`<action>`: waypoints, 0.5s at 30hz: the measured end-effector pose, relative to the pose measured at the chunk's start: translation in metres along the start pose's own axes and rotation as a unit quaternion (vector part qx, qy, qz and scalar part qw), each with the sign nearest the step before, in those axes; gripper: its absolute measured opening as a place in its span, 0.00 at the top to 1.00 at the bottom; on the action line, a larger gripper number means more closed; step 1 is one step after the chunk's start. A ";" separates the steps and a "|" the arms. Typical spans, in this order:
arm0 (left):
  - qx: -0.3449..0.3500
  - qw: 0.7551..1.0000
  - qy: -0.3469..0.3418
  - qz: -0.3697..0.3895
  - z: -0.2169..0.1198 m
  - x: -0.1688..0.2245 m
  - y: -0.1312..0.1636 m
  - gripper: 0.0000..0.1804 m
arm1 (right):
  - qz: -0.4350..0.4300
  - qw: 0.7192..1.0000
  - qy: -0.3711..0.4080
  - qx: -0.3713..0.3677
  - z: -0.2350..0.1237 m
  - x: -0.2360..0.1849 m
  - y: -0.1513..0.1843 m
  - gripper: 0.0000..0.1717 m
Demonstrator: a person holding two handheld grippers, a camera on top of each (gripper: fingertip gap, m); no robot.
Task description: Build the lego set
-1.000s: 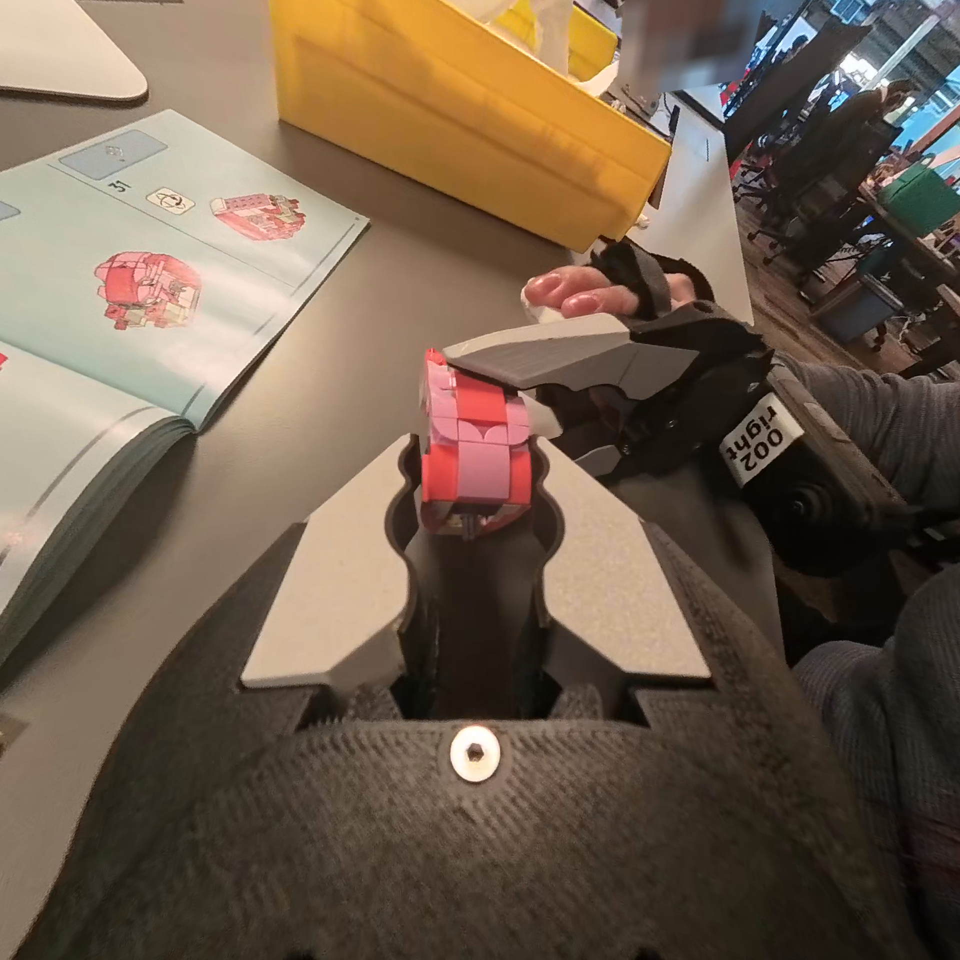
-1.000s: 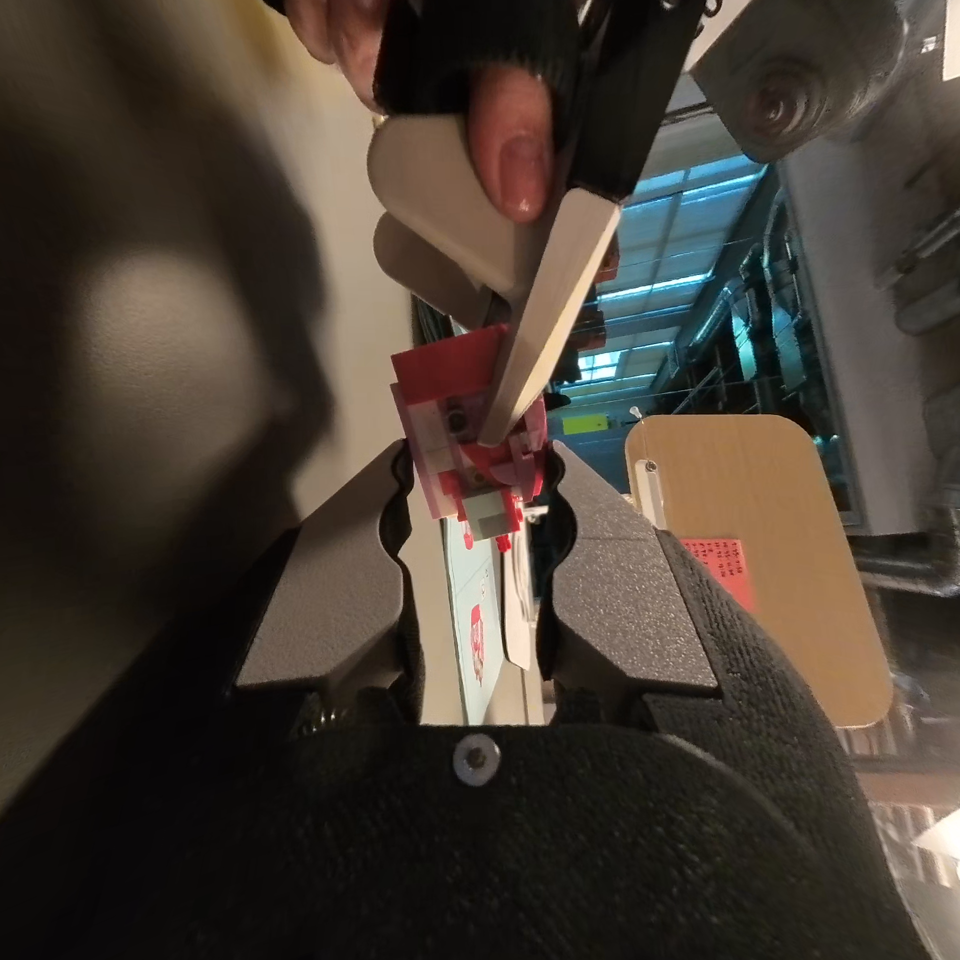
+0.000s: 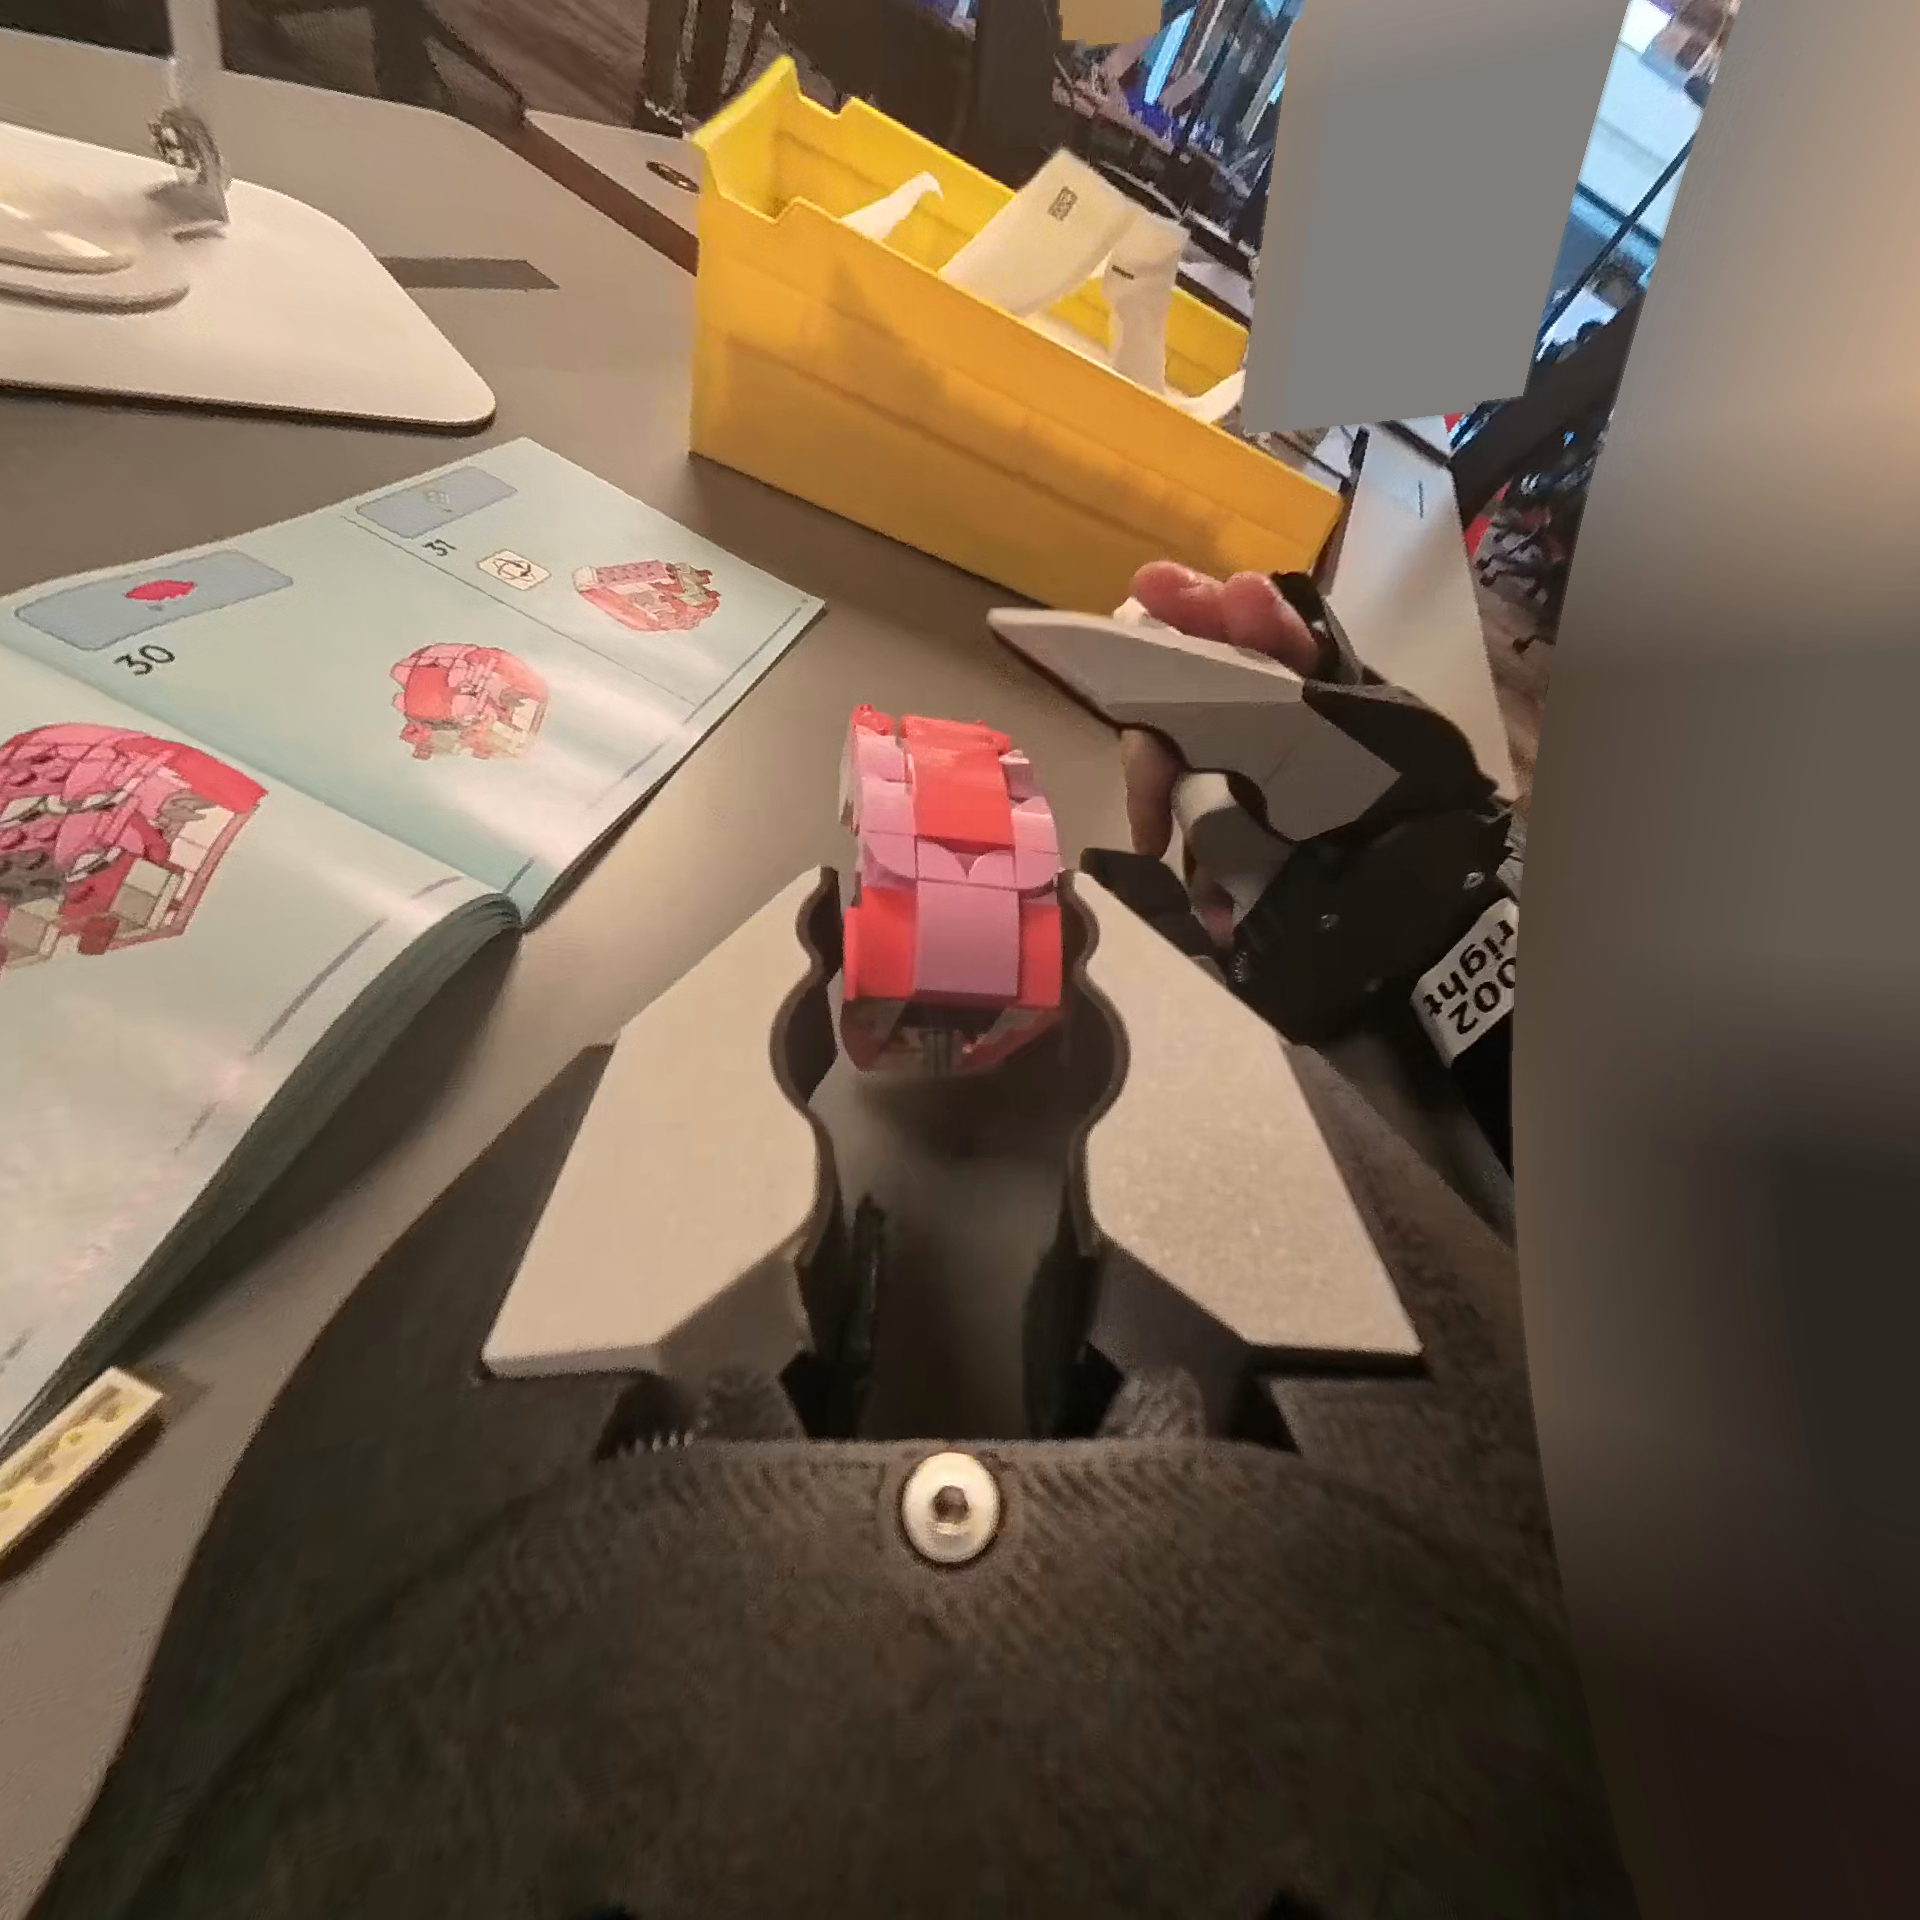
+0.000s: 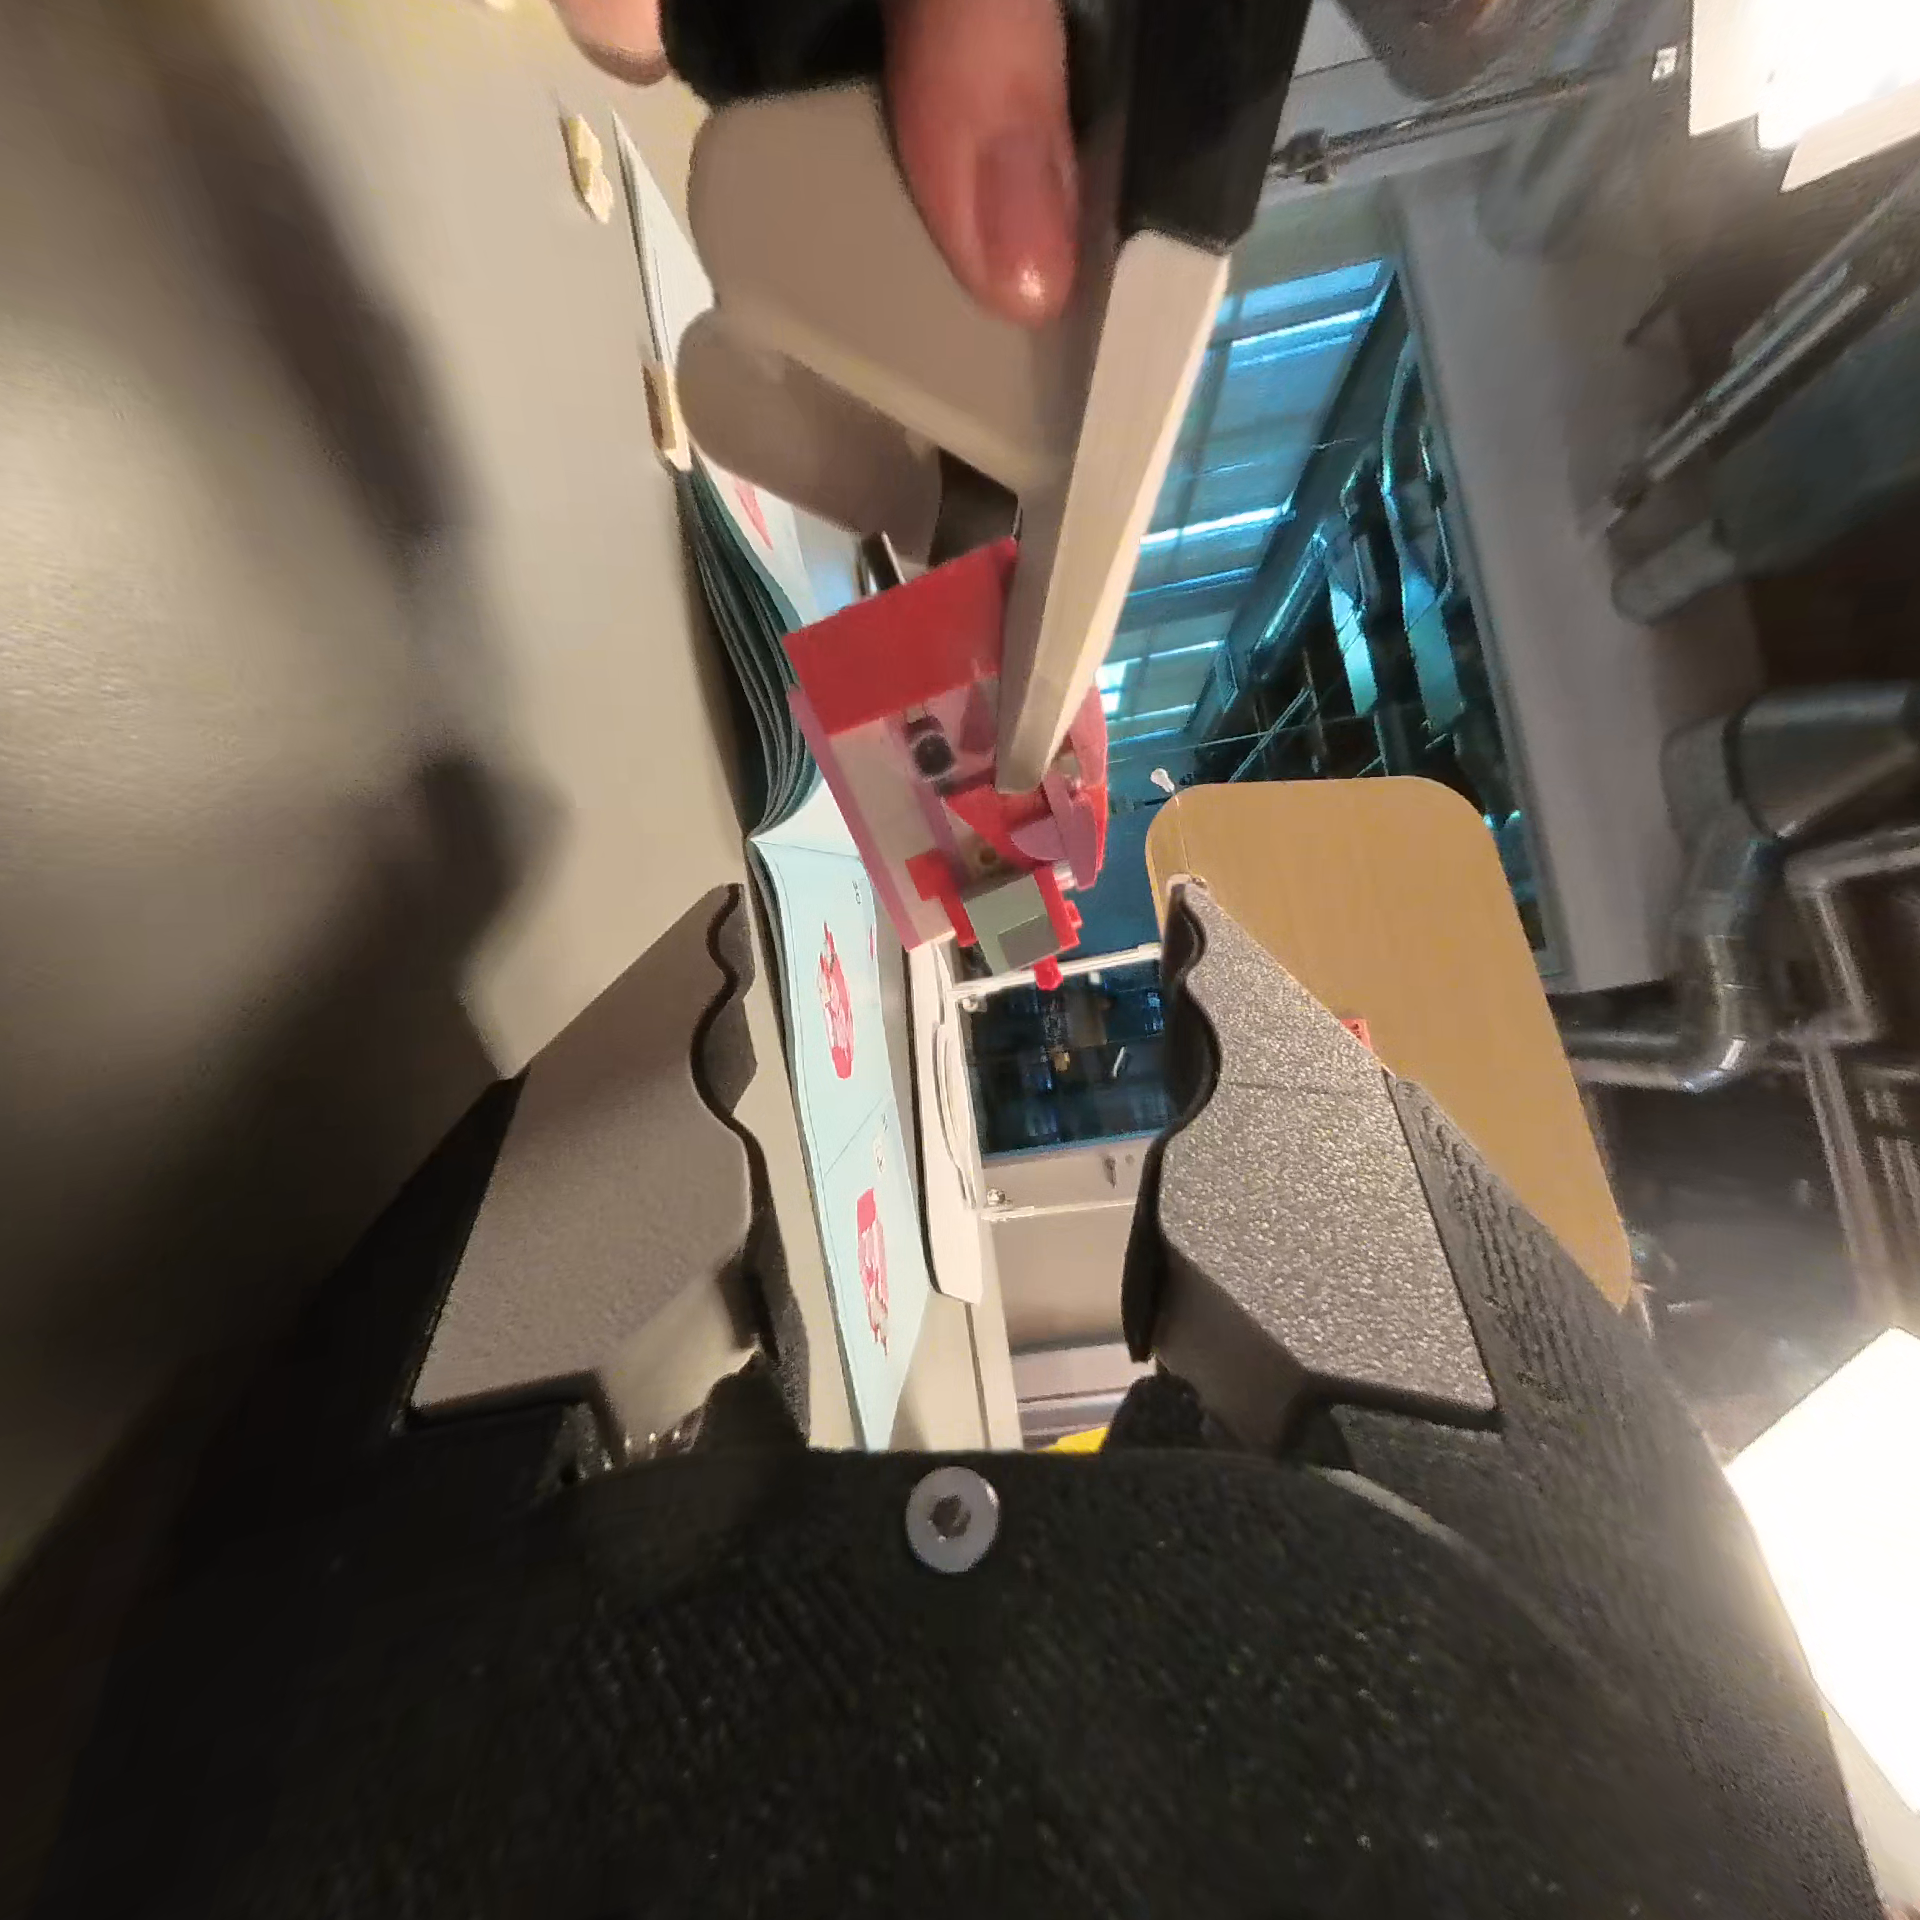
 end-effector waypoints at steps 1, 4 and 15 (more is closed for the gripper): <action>0.001 1.000 0.002 -0.007 0.000 -0.001 0.000 0.78 | -0.002 1.000 0.000 0.002 0.000 0.000 0.000 0.54; 0.000 1.000 0.008 -0.012 0.001 -0.001 0.001 0.78 | -0.017 1.000 -0.009 0.015 0.000 -0.003 -0.004 0.53; -0.045 0.996 0.069 0.031 0.014 0.015 0.008 0.77 | -0.054 0.998 -0.007 0.032 -0.002 -0.006 -0.010 0.55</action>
Point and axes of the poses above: each gripper's, where its closed fingertips meet, z out along the fingers, y out of its underside, x = y × z across the jaws, the point moved 10 cm from there along -z, back along the fingers, and after that the axes turned 5 degrees about x, right-handed, at the moved point
